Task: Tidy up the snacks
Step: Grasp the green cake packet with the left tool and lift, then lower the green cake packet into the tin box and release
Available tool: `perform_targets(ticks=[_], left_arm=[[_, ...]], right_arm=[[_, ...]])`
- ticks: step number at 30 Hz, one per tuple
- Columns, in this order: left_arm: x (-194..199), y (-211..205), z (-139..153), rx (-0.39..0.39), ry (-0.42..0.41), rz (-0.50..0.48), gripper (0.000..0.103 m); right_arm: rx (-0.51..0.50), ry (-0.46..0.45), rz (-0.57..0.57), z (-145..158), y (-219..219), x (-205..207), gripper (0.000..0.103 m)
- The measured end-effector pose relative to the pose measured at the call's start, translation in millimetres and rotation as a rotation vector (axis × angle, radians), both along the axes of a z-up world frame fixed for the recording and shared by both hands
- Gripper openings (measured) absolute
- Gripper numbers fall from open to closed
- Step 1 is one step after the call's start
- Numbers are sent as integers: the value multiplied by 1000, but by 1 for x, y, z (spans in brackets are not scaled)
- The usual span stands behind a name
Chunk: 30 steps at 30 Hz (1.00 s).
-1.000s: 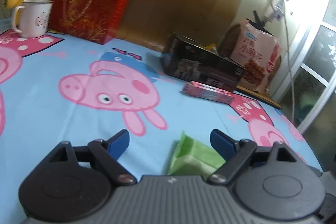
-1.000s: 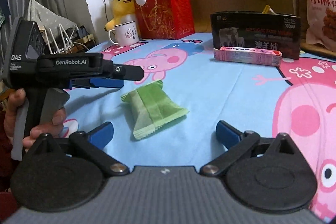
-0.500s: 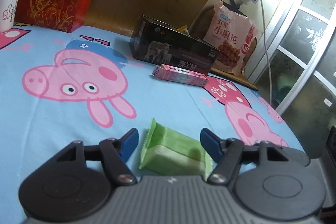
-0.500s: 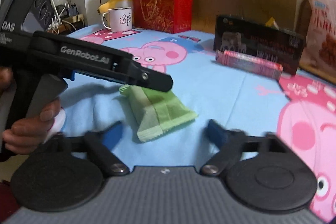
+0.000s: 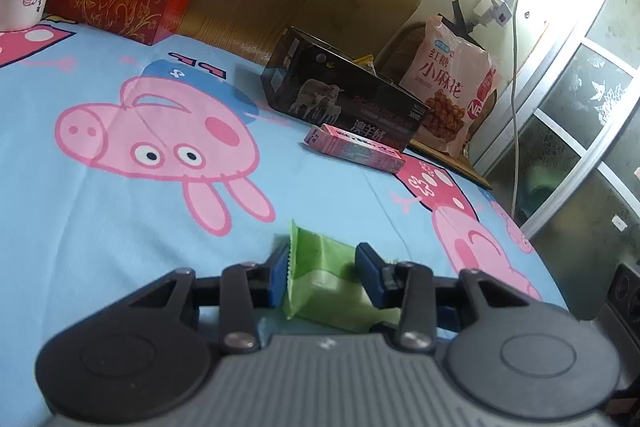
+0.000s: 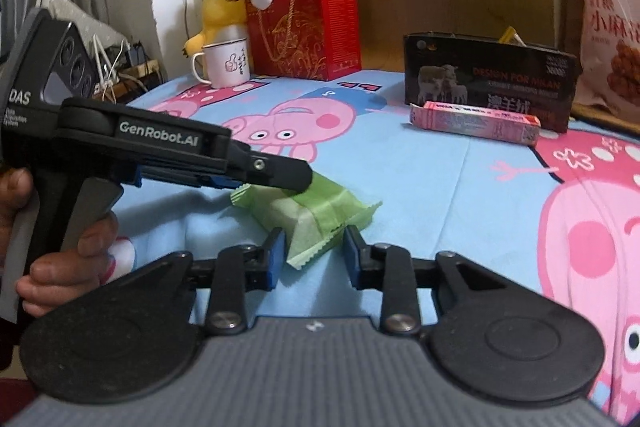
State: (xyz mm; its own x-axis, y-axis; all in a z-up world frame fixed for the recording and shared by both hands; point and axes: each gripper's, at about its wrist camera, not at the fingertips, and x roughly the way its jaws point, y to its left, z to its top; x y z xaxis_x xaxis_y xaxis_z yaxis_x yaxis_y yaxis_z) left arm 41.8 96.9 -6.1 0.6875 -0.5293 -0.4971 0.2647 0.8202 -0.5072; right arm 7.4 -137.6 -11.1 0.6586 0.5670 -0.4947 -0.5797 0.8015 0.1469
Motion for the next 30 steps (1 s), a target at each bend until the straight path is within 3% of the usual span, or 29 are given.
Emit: perform_targets(ticks=[4, 6, 9, 15, 20, 30], left_arm=[[-2, -1, 1, 12, -3, 5, 40], [-4, -2, 1, 16, -3, 5, 41], [-7, -6, 0, 12, -5, -10, 39], [-4, -24, 5, 47, -11, -34, 40], [13, -43, 5, 24, 20, -87, 40], [43, -105, 18, 87, -15, -192, 41]], right_arm=[[1, -1, -6, 0, -2, -2, 41], [-2, -1, -5, 0, -2, -2, 48], [-11, -3, 0, 0, -1, 0, 48], [-29, -27, -15, 2, -3, 0, 34], [-31, -48, -82, 4, -20, 1, 33], [0, -45, -197, 9, -66, 15, 33]])
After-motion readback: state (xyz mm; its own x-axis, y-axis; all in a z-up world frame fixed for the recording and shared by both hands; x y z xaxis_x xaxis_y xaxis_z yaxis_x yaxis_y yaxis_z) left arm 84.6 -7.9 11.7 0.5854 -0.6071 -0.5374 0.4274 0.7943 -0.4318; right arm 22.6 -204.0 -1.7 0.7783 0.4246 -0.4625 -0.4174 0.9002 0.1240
